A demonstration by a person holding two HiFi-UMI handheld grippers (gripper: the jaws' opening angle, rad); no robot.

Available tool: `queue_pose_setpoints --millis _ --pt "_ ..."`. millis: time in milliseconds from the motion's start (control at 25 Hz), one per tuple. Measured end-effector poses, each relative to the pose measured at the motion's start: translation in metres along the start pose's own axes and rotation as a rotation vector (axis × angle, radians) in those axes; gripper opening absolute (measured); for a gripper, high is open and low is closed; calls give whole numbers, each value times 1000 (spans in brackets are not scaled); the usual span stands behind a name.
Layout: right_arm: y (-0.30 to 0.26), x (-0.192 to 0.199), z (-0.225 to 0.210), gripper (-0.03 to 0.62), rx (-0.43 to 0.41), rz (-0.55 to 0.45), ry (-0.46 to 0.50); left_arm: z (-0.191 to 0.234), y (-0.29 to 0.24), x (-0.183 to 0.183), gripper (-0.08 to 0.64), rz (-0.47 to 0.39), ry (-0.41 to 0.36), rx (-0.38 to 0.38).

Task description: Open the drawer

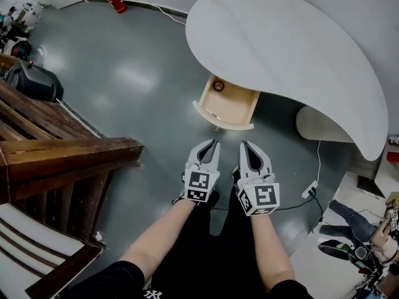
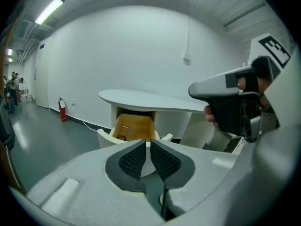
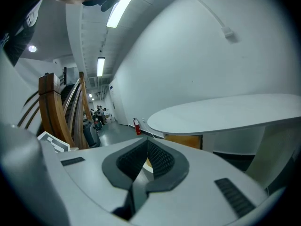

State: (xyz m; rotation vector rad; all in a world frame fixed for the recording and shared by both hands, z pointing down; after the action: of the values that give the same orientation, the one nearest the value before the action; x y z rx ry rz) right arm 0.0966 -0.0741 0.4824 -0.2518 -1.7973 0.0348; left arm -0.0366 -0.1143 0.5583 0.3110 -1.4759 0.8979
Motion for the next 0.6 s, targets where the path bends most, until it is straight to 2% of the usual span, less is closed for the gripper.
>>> queue_pose_setpoints --millis 360,600 --pt "11 -66 30 15 -47 -38 36 -17 40 -106 15 -94 -33 40" --pt "21 -102 40 15 -54 -78 41 -18 61 -158 14 -134 -72 61"
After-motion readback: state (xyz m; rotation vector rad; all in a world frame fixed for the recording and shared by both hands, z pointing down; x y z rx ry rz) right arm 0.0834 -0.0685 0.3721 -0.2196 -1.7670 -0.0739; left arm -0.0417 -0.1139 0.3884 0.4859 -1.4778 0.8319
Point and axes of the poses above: the fingertips, and each gripper's own axes: y backward along the fingers, z to its left, x out of its underside, the point moved 7 cm from there along y, backward along the fingers, and after that the axes turned 10 degrees about -z, right-handed, at the moved point
